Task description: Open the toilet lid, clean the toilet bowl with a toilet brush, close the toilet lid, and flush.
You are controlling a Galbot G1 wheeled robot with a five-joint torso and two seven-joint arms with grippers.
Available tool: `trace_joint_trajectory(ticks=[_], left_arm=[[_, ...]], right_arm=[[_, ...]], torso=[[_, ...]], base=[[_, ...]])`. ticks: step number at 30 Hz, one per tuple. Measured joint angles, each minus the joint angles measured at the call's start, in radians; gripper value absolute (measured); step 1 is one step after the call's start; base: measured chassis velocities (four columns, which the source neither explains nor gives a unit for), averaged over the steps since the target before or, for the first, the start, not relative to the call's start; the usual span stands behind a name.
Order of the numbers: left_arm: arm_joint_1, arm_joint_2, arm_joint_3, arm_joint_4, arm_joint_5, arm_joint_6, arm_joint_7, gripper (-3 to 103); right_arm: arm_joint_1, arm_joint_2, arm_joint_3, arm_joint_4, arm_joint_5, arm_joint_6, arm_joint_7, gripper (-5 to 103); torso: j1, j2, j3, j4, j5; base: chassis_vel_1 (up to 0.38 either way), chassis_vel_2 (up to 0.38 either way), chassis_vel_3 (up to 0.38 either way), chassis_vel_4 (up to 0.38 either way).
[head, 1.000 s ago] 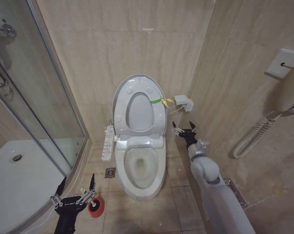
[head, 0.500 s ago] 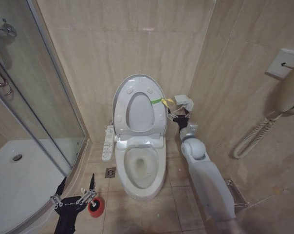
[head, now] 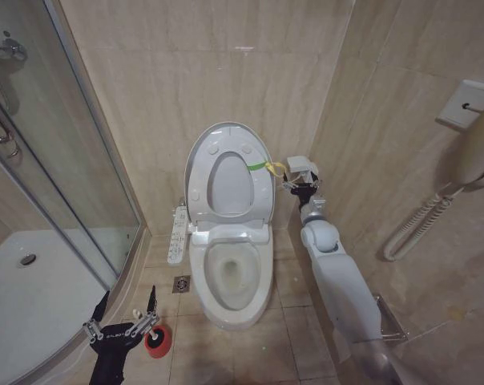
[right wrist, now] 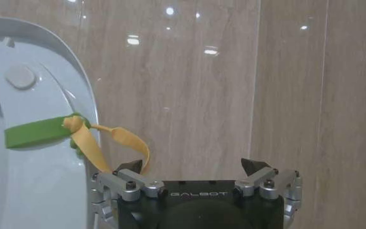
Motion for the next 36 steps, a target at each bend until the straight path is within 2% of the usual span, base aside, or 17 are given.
trace_joint_trajectory(ticks=[5, 9, 17, 23, 29, 36], left_arm=[[0.0, 0.0, 0.0, 0.0, 0.0, 0.0, 0.0, 100], [0.0, 0.0, 0.0, 0.0, 0.0, 0.0, 0.0, 100], [0.0, 0.0, 0.0, 0.0, 0.0, 0.0, 0.0, 100], [0.0, 0.0, 0.0, 0.0, 0.0, 0.0, 0.0, 100], [0.0, 0.0, 0.0, 0.0, 0.0, 0.0, 0.0, 100], [0.0, 0.0, 0.0, 0.0, 0.0, 0.0, 0.0, 100]], right_arm=[[0.005, 0.002, 0.011, 0.002, -0.005, -0.001, 0.007, 100], [-0.04, -0.04, 0.028, 0.104, 0.09, -0.044, 0.014, 100], [-0.045, -0.076, 0.034, 0.147, 0.149, -0.059, 0.028, 100], [0.015, -0.044, 0.018, 0.079, 0.144, -0.055, 0.03, 100], [0.097, -0.001, 0.002, -0.027, 0.099, -0.015, 0.02, 100], [0.162, 0.01, 0.002, -0.083, 0.084, 0.004, 0.014, 100]], torso=[[0.0, 0.0, 0.0, 0.0002, 0.0001], [0.0, 0.0, 0.0, -0.0001, 0.0002], [0.0, 0.0, 0.0, -0.0006, 0.0003], [0.0, 0.0, 0.0, -0.0002, 0.0], [0.0, 0.0, 0.0, 0.0001, 0.0], [0.0, 0.0, 0.0, -0.0001, -0.0001]], base=[[0.0, 0.0, 0.0, 0.0], [0.0, 0.0, 0.0, 0.0], [0.0, 0.0, 0.0, 0.0], [0.0, 0.0, 0.0, 0.0], [0.0, 0.0, 0.0, 0.0], [0.0, 0.0, 0.0, 0.0]])
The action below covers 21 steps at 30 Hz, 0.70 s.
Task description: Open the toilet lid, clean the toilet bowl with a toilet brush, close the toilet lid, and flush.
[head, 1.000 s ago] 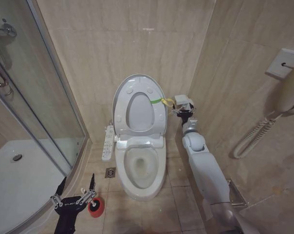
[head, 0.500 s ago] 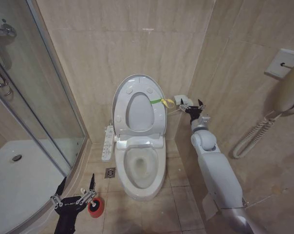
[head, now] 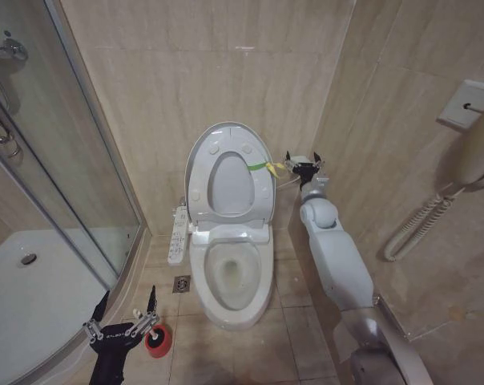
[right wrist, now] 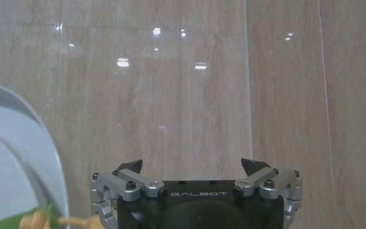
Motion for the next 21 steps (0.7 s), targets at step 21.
trace_joint_trajectory(ticks=[21], left_arm=[[0.0, 0.0, 0.0, 0.0, 0.0, 0.0, 0.0, 100]], right_arm=[[0.13, 0.084, -0.01, -0.204, -0.115, 0.107, 0.002, 100]], torso=[[0.0, 0.0, 0.0, 0.0, 0.0]], base=[[0.0, 0.0, 0.0, 0.0]])
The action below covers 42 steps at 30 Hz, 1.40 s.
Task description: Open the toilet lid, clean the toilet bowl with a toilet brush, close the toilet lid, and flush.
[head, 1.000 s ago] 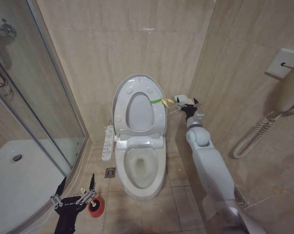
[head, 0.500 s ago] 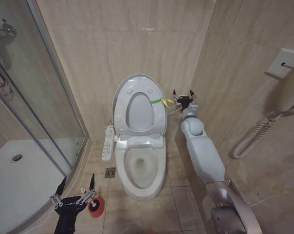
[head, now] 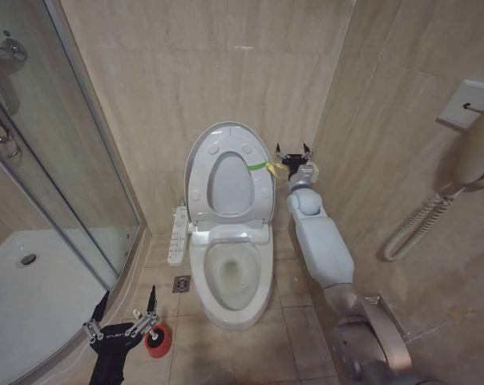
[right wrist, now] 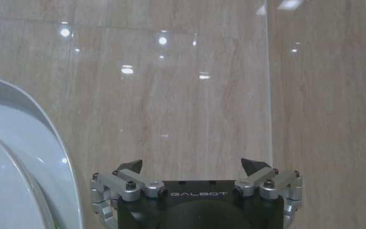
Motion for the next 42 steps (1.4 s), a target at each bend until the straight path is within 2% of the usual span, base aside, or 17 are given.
trace_joint_trajectory(ticks=[7, 15, 23, 30, 42], left_arm=[[0.0, 0.0, 0.0, 0.0, 0.0, 0.0, 0.0, 100], [0.0, 0.0, 0.0, 0.0, 0.0, 0.0, 0.0, 100], [0.0, 0.0, 0.0, 0.0, 0.0, 0.0, 0.0, 100], [0.0, 0.0, 0.0, 0.0, 0.0, 0.0, 0.0, 100], [0.0, 0.0, 0.0, 0.0, 0.0, 0.0, 0.0, 100]], right_arm=[[0.05, 0.052, 0.024, -0.115, -0.063, 0.068, 0.002, 100], [0.086, 0.08, 0.033, -0.203, -0.099, 0.122, 0.003, 100], [0.081, 0.08, 0.024, -0.193, -0.116, 0.11, 0.0, 100], [0.05, 0.05, 0.006, -0.137, -0.056, 0.099, -0.031, 100], [0.03, 0.02, -0.001, -0.074, -0.031, 0.084, -0.05, 100]], torso=[[0.0, 0.0, 0.0, -0.0008, -0.0001], [0.0, 0.0, 0.0, -0.0011, -0.0001], [0.0, 0.0, 0.0, -0.0005, 0.0001], [0.0, 0.0, 0.0, 0.0007, 0.0002], [0.0, 0.0, 0.0, 0.0006, 0.0003]], base=[[0.0, 0.0, 0.0, 0.0], [0.0, 0.0, 0.0, 0.0], [0.0, 0.0, 0.0, 0.0], [0.0, 0.0, 0.0, 0.0], [0.0, 0.0, 0.0, 0.0]])
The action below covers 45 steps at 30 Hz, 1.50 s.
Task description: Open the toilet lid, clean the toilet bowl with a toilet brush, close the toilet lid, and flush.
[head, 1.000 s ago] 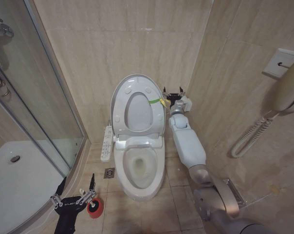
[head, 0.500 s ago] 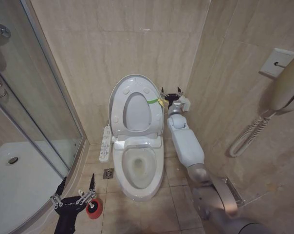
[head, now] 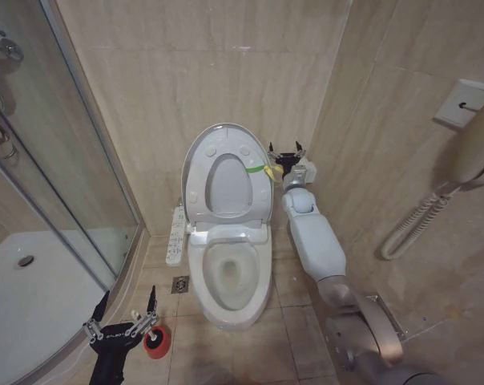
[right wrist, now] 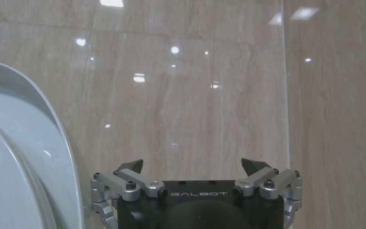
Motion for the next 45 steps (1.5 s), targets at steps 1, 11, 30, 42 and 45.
trace_joint_trajectory(ticks=[1, 11, 30, 42, 45], left_arm=[[0.0, 0.0, 0.0, 0.0, 0.0, 0.0, 0.0, 100], [0.0, 0.0, 0.0, 0.0, 0.0, 0.0, 0.0, 100], [0.0, 0.0, 0.0, 0.0, 0.0, 0.0, 0.0, 100], [0.0, 0.0, 0.0, 0.0, 0.0, 0.0, 0.0, 100], [0.0, 0.0, 0.0, 0.0, 0.0, 0.0, 0.0, 100]], right_arm=[[0.0, -0.002, 0.0, 0.003, 0.002, 0.0, 0.0, 100], [-0.002, -0.004, -0.002, 0.003, 0.009, 0.003, 0.001, 100], [-0.086, -0.064, -0.027, 0.079, 0.075, 0.008, -0.005, 100], [-0.251, -0.167, -0.067, 0.309, 0.265, -0.053, -0.108, 100], [-0.307, -0.203, -0.079, 0.392, 0.303, -0.072, -0.116, 100]], torso=[[0.0, 0.0, 0.0, -0.0001, -0.0001], [0.0, 0.0, 0.0, -0.0003, -0.0001], [0.0, 0.0, 0.0, -0.0005, -0.0002], [0.0, 0.0, 0.0, -0.0015, -0.0001], [0.0, 0.0, 0.0, -0.0016, 0.0]], base=[[0.0, 0.0, 0.0, 0.0], [-0.027, 0.02, 0.034, -0.028], [-0.067, 0.084, 0.076, -0.065], [0.005, -0.01, -0.005, 0.004], [0.0, 0.0, 0.0, 0.0]])
